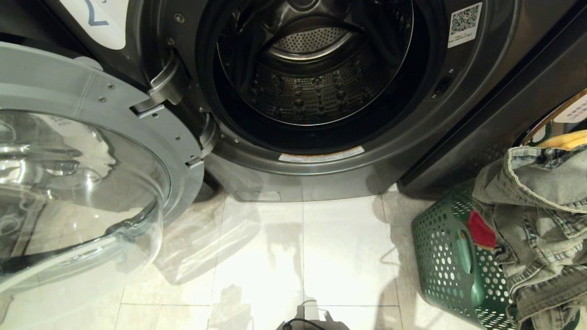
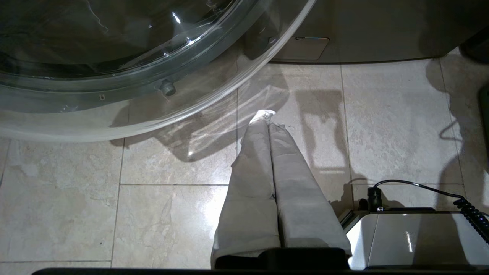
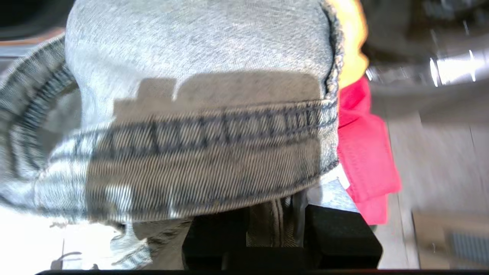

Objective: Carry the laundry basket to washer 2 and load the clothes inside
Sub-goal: Place the clothes into the washing machine

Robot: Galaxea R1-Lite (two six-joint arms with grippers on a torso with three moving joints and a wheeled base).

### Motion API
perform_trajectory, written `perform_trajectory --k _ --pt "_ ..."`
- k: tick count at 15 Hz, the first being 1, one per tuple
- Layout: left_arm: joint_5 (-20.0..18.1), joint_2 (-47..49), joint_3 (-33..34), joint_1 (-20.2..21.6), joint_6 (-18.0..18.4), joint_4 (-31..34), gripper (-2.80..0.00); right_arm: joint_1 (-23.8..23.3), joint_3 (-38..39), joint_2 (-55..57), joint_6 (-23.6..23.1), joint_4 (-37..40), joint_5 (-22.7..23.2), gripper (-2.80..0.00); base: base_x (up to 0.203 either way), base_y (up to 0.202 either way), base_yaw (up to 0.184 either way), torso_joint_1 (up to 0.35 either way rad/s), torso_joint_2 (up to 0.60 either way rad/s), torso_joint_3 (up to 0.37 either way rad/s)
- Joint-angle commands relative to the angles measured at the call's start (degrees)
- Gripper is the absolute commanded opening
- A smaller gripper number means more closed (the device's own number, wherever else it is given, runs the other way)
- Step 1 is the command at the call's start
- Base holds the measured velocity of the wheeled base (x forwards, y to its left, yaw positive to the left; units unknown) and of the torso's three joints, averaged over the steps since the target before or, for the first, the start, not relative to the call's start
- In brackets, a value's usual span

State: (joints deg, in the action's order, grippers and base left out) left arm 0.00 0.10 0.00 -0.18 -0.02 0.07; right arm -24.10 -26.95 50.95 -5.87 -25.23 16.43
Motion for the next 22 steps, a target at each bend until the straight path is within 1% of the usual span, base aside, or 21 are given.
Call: perform_trajectory --k 1,6,8,9,10,11,12,13,15,18,20,22 --pt "0.0 0.1 0.0 0.0 -0.1 0.0 -2.8 3.8 -0.2 -4.9 -2.3 0.1 0.8 -2.8 0.0 0.0 0.0 0.0 0.0 0.0" --pt "0.0 0.1 0.0 0.0 -0.1 0.0 -2.8 13.6 -3.0 -6.4 -4.7 2.7 1.3 -2.8 0.0 0.0 0.0 0.0 0.0 0.0" --pt "0.0 0.1 0.0 0.0 0.0 0.0 -2.8 19.9 -4.2 -5.2 -4.6 5.4 1.6 -2.8 0.0 0.0 0.0 0.0 0.0 0.0" --pt "0.0 0.0 0.0 0.0 0.0 0.0 -2.8 23.0 -4.0 -4.5 -4.2 6.4 0.1 -2.8 0.0 0.0 0.0 0.0 0.0 0.0" --pt "0.0 0.1 0.0 0.0 0.0 0.0 -2.8 24.9 -3.7 -4.0 -3.1 6.4 -4.0 -2.8 0.0 0.0 0.0 0.0 0.0 0.0" --pt "0.0 0.0 0.0 0.0 0.0 0.0 -2.8 26.1 -4.1 -4.4 -1.7 6.2 -9.2 -2.8 0.0 0.0 0.0 0.0 0.0 0.0" --pt "0.0 0.0 0.0 0.0 0.0 0.0 -2.8 26.9 -5.5 -5.4 -1.0 6.2 -12.0 -2.8 0.0 0.0 0.0 0.0 0.0 0.0" --pt "0.0 0.0 0.0 0.0 0.0 0.0 -2.8 26.6 -6.5 -6.2 -0.5 6.6 -12.8 -2.8 0.0 0.0 0.0 0.0 0.0 0.0" --pt "0.0 0.0 0.0 0.0 0.0 0.0 -2.8 25.7 -7.5 -6.8 -0.8 7.5 -12.8 -2.8 0.0 0.0 0.0 0.0 0.0 0.0" --pt "0.0 0.0 0.0 0.0 0.0 0.0 -2.8 26.3 -8.3 -6.4 -0.8 8.3 -12.0 -2.8 0.0 0.0 0.0 0.0 0.0 0.0" --pt "0.0 0.0 0.0 0.0 0.0 0.0 -2.8 29.3 -7.7 -5.9 -0.7 8.2 -12.0 -2.8 0.0 0.0 0.0 0.0 0.0 0.0" --pt "0.0 0.0 0.0 0.0 -0.1 0.0 -2.8 35.3 -7.8 -2.7 -0.4 7.9 -12.4 -2.8 0.0 0.0 0.0 0.0 0.0 0.0"
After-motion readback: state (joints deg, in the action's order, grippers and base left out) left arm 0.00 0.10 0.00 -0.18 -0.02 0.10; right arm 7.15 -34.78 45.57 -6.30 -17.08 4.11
